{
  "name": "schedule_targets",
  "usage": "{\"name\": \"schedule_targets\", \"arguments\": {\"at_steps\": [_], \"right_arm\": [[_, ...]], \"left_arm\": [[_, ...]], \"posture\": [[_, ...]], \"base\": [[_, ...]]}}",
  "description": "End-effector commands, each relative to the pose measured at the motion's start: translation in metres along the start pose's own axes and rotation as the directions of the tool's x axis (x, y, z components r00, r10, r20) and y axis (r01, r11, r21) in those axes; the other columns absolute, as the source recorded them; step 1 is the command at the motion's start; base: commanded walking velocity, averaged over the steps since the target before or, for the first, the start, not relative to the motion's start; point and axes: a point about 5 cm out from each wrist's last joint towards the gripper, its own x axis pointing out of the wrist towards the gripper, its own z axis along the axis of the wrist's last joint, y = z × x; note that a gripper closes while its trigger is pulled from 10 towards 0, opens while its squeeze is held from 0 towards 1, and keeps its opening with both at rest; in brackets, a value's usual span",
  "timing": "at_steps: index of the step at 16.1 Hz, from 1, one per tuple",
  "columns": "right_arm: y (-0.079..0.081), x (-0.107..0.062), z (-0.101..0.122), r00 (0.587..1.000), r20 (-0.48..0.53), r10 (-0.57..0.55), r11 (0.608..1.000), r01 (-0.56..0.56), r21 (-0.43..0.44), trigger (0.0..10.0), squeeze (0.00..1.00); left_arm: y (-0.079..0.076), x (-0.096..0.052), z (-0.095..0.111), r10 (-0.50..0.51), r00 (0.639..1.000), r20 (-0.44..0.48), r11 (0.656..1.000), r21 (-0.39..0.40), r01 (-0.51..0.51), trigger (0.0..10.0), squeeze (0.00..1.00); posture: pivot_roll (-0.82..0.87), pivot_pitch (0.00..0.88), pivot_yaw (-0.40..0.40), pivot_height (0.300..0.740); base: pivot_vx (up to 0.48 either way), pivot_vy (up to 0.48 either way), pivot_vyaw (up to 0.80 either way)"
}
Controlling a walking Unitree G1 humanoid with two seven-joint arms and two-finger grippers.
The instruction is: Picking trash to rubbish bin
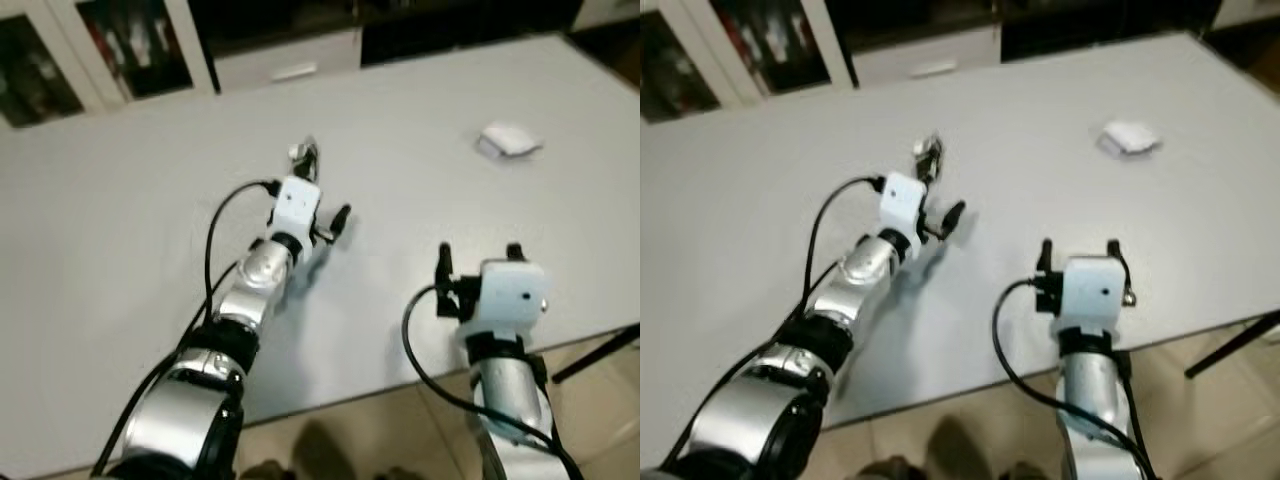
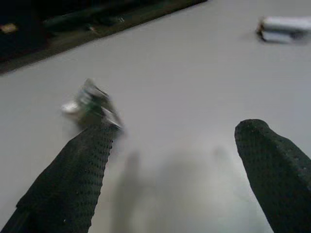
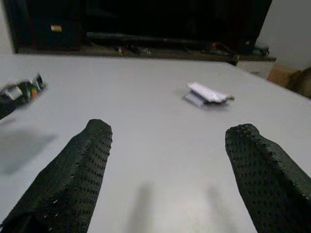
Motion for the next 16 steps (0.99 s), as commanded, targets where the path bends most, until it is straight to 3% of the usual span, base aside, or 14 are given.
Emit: {"name": "schedule_targets", "arguments": {"at_steps": [1, 10, 16], "right_arm": [[0.005, -0.002, 0.001, 1.000, -0.003, 0.016, 1.000, -0.016, 0.005, 10.0, 0.00], [0.007, -0.003, -0.001, 1.000, -0.023, 0.021, 1.000, -0.020, 0.014, 10.0, 0.00], [0.011, -0.017, -0.004, 0.998, -0.060, -0.006, 0.999, 0.009, 0.044, 10.0, 0.00]], "left_arm": [[0.015, -0.006, -0.007, 0.050, 0.998, -0.027, 0.999, 0.008, -0.049, 10.0, 0.00], [0.020, -0.006, -0.013, 0.072, 0.995, -0.068, 0.997, 0.007, -0.072, 10.0, 0.00], [0.024, 0.003, 0.002, 0.087, 0.995, -0.039, 0.996, -0.001, -0.087, 10.0, 0.00]], "posture": [[0.03, 0.157, 0.054, 0.740], [0.03, 0.163, 0.056, 0.740], [0.00, 0.220, 0.095, 0.740]], "base": [[0.000, 0.000, 0.00], [0.000, 0.000, 0.00], [0.000, 0.000, 0.00]]}}
